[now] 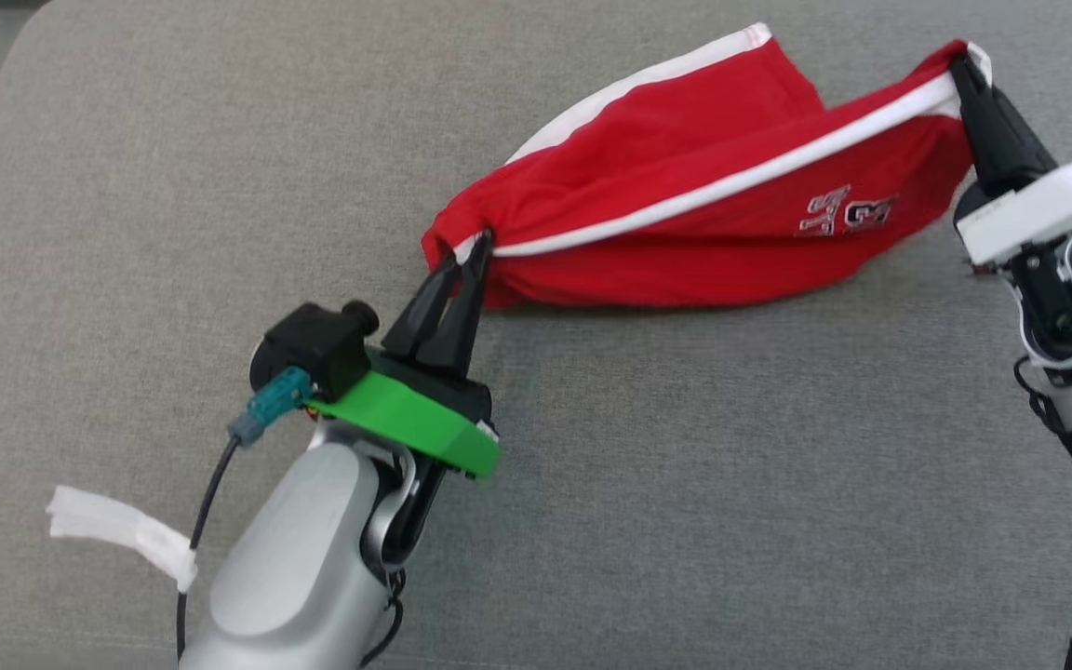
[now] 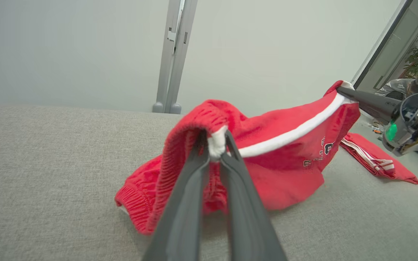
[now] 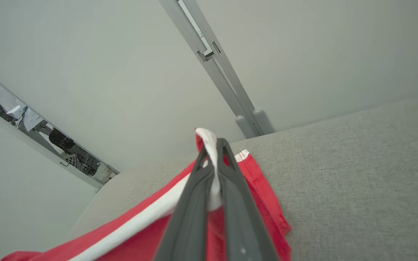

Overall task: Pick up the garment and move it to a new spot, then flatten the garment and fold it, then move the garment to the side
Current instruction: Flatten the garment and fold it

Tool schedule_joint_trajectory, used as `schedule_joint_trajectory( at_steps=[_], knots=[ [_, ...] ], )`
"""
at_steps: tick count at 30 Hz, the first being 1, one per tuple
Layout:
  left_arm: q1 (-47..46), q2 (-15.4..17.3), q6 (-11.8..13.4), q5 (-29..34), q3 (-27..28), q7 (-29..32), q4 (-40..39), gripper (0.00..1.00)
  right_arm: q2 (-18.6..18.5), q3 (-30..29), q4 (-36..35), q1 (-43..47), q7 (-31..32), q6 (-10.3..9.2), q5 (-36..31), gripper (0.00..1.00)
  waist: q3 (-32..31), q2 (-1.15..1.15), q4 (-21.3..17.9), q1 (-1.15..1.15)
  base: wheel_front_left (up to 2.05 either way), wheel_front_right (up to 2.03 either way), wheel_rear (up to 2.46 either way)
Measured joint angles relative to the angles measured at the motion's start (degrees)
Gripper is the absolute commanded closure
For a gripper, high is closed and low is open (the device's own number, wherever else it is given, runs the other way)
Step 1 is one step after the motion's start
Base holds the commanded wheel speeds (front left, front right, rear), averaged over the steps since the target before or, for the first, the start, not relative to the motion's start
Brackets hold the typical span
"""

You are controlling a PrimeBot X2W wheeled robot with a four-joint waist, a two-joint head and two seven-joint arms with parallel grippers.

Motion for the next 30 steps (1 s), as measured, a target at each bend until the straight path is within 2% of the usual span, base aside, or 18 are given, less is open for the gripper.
schedule_joint_trajectory(
  at_steps=[7,15,16,17,18,21,25,30],
  knots=[
    [-11.24,-1.12,0.0,-4.98,-0.73,-0.01,8.0,1.0,2.59,2.31,14.9,-15.07,3.25,0.0,-5.06,1.0,5.09,0.0,3.06,0.0,0.0,0.0,0.0],
    [-17.27,-1.26,-0.01,-9.21,-4.77,-0.01,11.95,1.0,5.22,4.94,28.49,-25.42,1.26,0.0,-8.72,1.0,10.03,0.0,6.09,0.0,0.0,0.0,0.0],
    [-17.57,-1.33,0.02,-9.5,-5.13,-0.01,12.04,0.65,5.33,5.38,29.64,-25.98,0.78,0.0,-8.96,0.82,10.43,0.0,6.52,0.0,0.0,0.0,0.0],
    [-17.87,-1.32,0.31,-9.59,-5.45,-0.01,12.15,0.29,5.58,5.97,30.45,-26.54,0.04,0.0,-9.18,0.12,10.77,0.0,6.9,0.0,0.0,0.0,0.0],
    [-18.07,-1.33,0.56,-9.53,-5.66,-0.01,12.24,0.0,5.92,6.23,31.01,-26.97,-0.29,0.0,-9.14,0.0,11.01,0.0,7.21,0.01,0.0,0.0,0.0],
    [-18.29,-1.3,0.93,-9.47,-6.13,-0.01,12.56,0.0,6.46,8.25,32.1,-27.61,-1.1,0.0,-8.98,0.0,11.47,0.0,7.94,0.01,0.0,0.0,0.0],
    [-18.05,-1.33,1.42,-7.89,-5.53,-0.01,12.01,0.0,5.19,11.05,32.39,-27.27,-2.1,0.0,-8.59,0.0,10.75,0.0,8.02,0.01,0.0,0.0,0.0],
    [-13.77,-1.36,2.45,-4.15,-0.56,-0.01,9.94,0.0,1.88,16.66,30.7,-23.9,-2.88,0.0,-8.88,0.0,8.94,0.0,7.56,0.01,0.0,0.0,0.0]
  ],
)
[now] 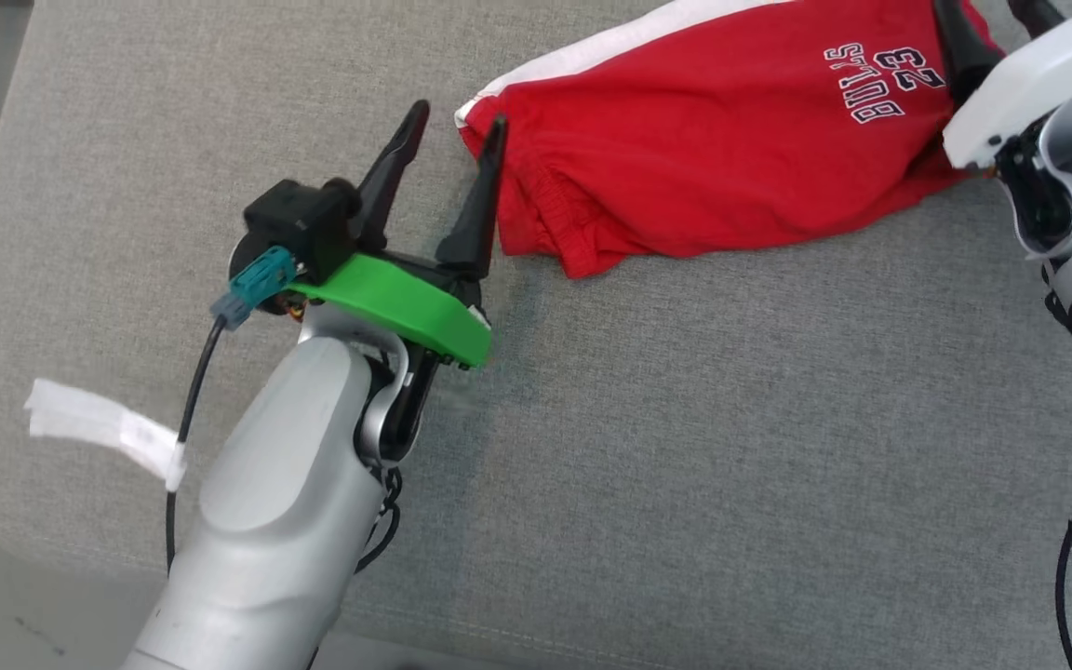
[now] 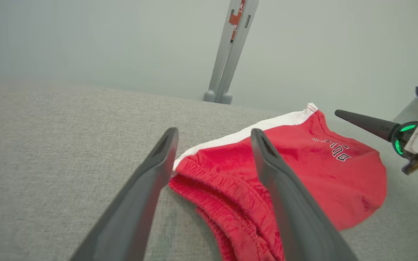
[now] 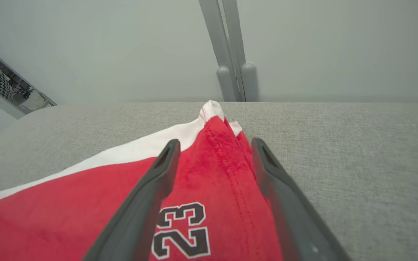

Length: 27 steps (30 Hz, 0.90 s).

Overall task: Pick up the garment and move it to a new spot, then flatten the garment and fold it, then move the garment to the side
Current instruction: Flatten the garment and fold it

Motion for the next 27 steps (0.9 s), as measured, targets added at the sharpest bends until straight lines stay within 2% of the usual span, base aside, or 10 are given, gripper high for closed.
schedule_joint_trajectory(
  at_steps=[6,11,19,20,21,22,27],
  knots=[
    [7.99,0.01,1.43,6.68,9.62,0.0,-6.53,0.0,-2.85,3.83,-0.3,4.09,0.79,0.0,1.97,0.0,-2.05,0.0,-0.87,0.0,0.0,0.0,0.0],
    [14.56,0.02,2.53,9.99,15.95,-0.01,-12.71,0.0,-3.74,5.47,1.03,5.27,0.81,0.0,3.65,0.0,-2.76,0.0,-0.72,0.0,0.0,0.0,0.0],
    [20.17,0.03,3.0,10.71,18.58,0.0,-16.0,0.0,-3.19,7.12,4.41,5.73,1.81,0.0,5.61,0.0,-2.73,0.0,0.87,0.0,0.0,0.0,0.0],
    [20.51,0.03,3.01,10.73,18.49,0.0,-16.23,0.0,-3.07,7.31,4.71,5.73,2.18,0.0,6.13,0.18,-2.72,0.0,1.06,0.0,0.0,0.0,0.0],
    [20.78,0.03,3.18,10.73,18.34,0.0,-16.38,0.0,-3.03,7.65,4.7,5.73,2.34,-0.01,6.45,0.94,-2.72,0.0,1.24,0.0,0.0,0.0,0.0],
    [20.91,0.03,3.2,10.74,18.23,-0.01,-16.47,0.0,-3.02,7.87,4.63,5.73,2.33,-0.01,6.65,1.0,-2.75,0.0,1.33,0.0,0.0,0.0,0.0],
    [21.92,0.02,3.59,11.95,18.29,0.0,-16.35,0.0,-2.21,8.38,4.35,6.8,0.64,0.0,8.47,1.0,-3.78,0.0,1.06,0.0,0.0,0.0,0.0]
  ],
)
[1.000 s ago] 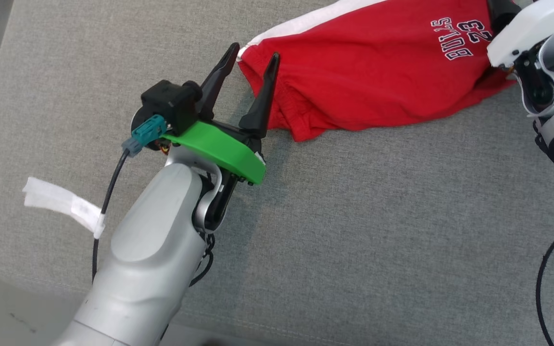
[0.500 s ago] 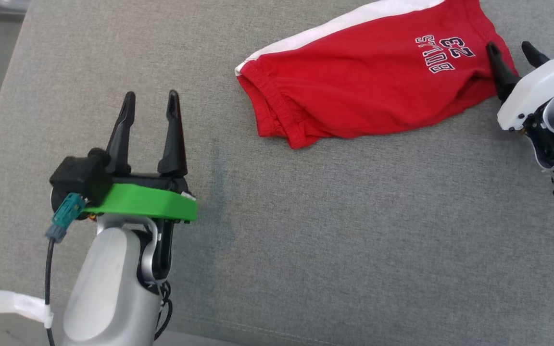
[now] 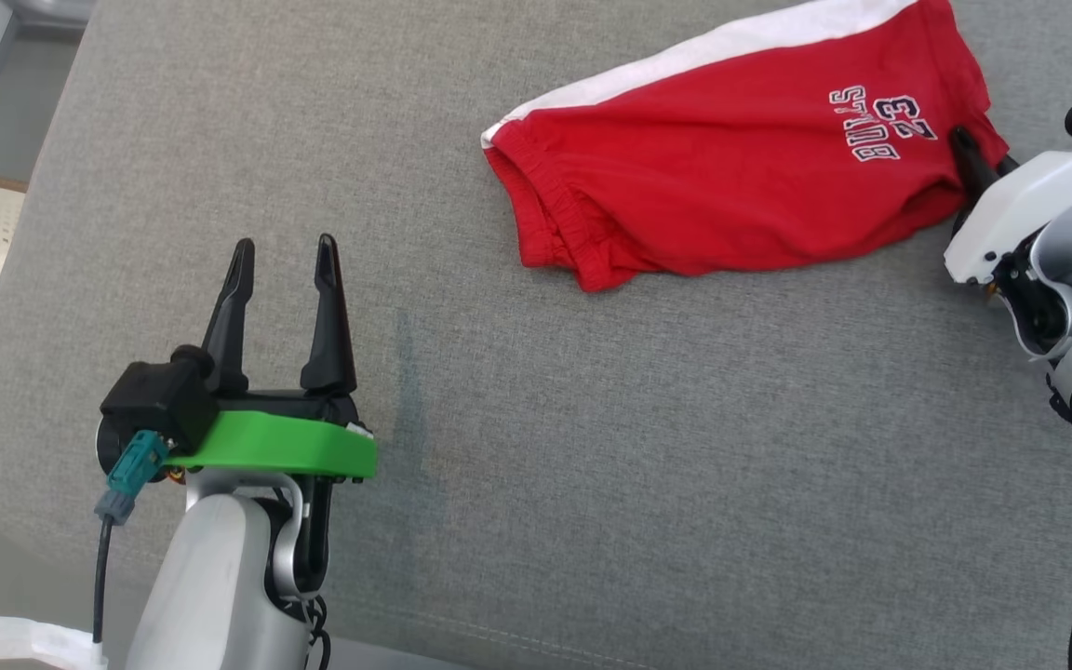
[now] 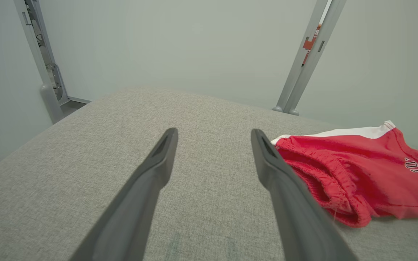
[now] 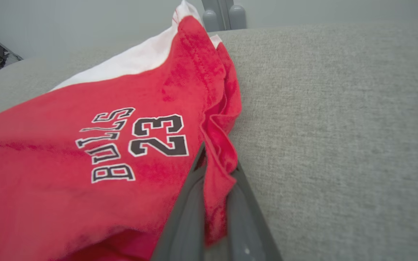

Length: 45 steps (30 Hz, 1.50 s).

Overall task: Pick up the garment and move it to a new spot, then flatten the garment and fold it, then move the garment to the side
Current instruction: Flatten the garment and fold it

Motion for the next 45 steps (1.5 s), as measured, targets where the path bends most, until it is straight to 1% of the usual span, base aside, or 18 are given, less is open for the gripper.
schedule_joint_trajectory(
  at_steps=[6,9,15,20,25,30,36,40,45],
  knots=[
    [1.62,0.0,-0.49,1.33,1.05,-0.01,0.48,0.0,-0.75,-0.33,-2.59,4.46,-3.91,0.0,3.87,1.0,-2.39,0.0,-1.35,0.0,0.0,0.0,0.0],
    [2.8,-0.02,-0.65,1.86,1.75,-0.01,0.58,0.0,-1.87,-0.34,-5.28,7.74,-5.45,0.01,5.76,1.0,-3.68,0.0,-2.5,0.0,0.0,0.0,0.0],
    [5.01,-0.03,-1.03,3.41,3.44,0.0,0.65,0.0,-5.27,-1.47,-9.87,15.4,-7.1,0.0,9.09,1.0,-6.22,0.0,-5.46,0.0,0.0,0.0,0.0],
    [6.91,-0.02,-1.2,4.92,4.74,0.0,0.34,0.0,-7.4,-4.54,-11.73,20.51,-7.5,0.0,10.96,1.0,-8.21,0.0,-7.61,0.0,0.0,0.0,0.0],
    [7.84,-0.02,-1.68,5.78,5.48,0.0,-0.05,0.0,-8.97,-9.6,-11.73,24.24,-7.68,0.0,11.17,1.0,-10.01,0.0,-9.17,0.0,0.0,0.0,0.0],
    [8.58,-0.02,-1.77,7.14,5.67,-0.01,-0.29,0.0,-8.22,-13.33,-11.6,26.1,-7.68,0.0,9.05,1.0,-11.05,0.0,-9.59,0.0,0.0,0.0,0.0],
    [9.25,-0.02,-2.01,7.93,5.05,-0.01,-0.21,0.0,-6.71,-16.93,-13.68,26.24,-7.68,0.0,4.26,1.0,-11.58,0.0,-9.47,-0.01,0.0,0.0,0.0],
    [9.28,-0.02,-2.16,8.36,4.74,-0.01,0.05,0.0,-4.82,-19.0,-16.56,25.87,-7.68,0.0,0.01,1.0,-12.11,0.0,-9.35,0.0,0.0,0.0,0.0],
    [9.55,-0.02,-2.19,8.6,4.58,-0.01,0.16,0.0,-1.88,-19.36,-21.67,25.57,-7.68,0.0,-4.79,1.0,-12.63,0.0,-8.96,-0.01,0.0,0.0,0.0]
  ],
)
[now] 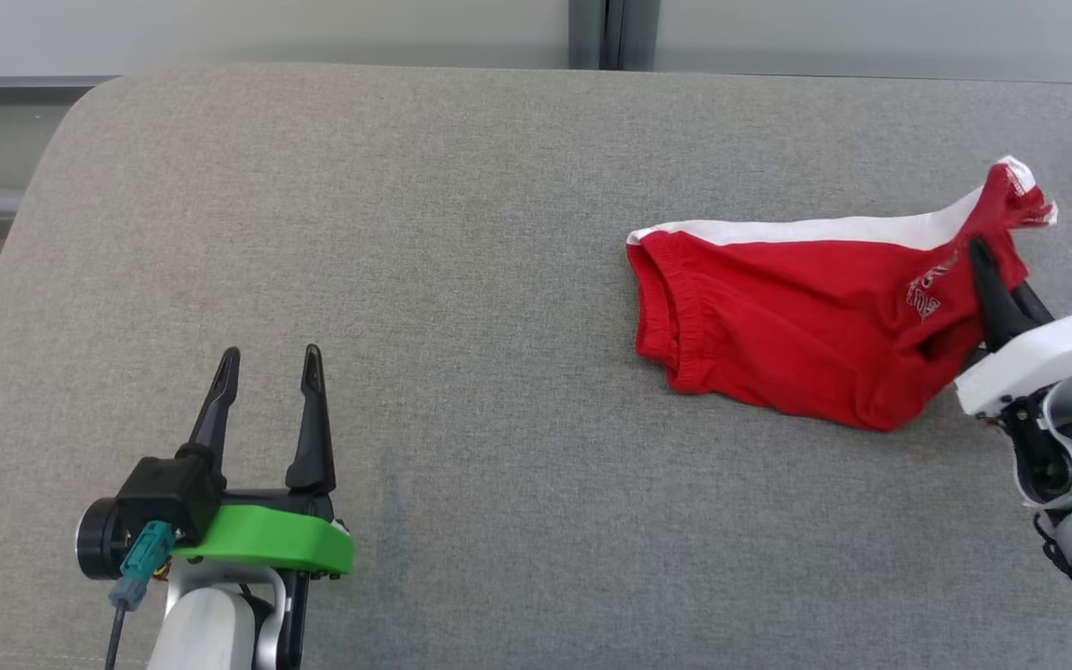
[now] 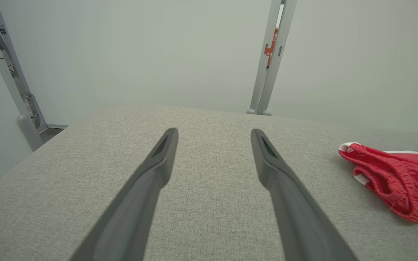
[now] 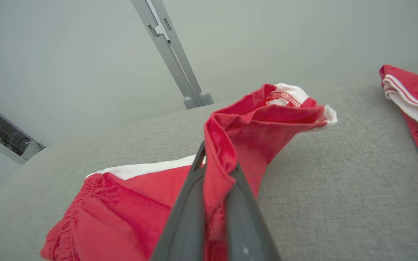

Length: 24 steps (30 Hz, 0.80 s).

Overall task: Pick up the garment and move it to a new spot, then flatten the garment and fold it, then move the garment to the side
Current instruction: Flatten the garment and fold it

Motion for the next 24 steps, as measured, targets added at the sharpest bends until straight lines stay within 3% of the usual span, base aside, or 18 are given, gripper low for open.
schedule_joint_trajectory(
  at_steps=[10,24],
  knots=[
    [0.26,0.0,-0.01,-0.19,-0.48,0.0,-0.36,0.0,4.9,5.58,-7.93,-1.07,0.24,0.0,-4.71,1.0,-0.24,0.0,2.03,0.0,0.0,0.0,0.0],
    [0.25,0.01,1.03,-1.72,-2.08,0.0,-0.31,0.0,11.44,15.66,-2.63,0.18,1.01,0.0,-5.14,1.0,0.79,0.0,6.09,0.0,0.0,0.0,0.0]
  ],
)
